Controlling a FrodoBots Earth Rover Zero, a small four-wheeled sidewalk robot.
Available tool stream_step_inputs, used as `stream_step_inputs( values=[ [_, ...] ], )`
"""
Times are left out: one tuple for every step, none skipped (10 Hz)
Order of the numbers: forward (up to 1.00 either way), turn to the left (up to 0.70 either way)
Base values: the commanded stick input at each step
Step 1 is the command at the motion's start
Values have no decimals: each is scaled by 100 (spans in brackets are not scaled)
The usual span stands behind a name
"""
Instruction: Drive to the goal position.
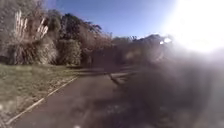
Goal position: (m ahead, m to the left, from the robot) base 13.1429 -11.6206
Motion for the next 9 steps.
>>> stream_step_inputs(
  values=[
    [60, 15],
    [60, 15],
    [60, 15],
    [60, 15],
    [60, 15],
    [60, 15],
    [60, 15],
    [60, 15],
    [60, 15]
  ],
)
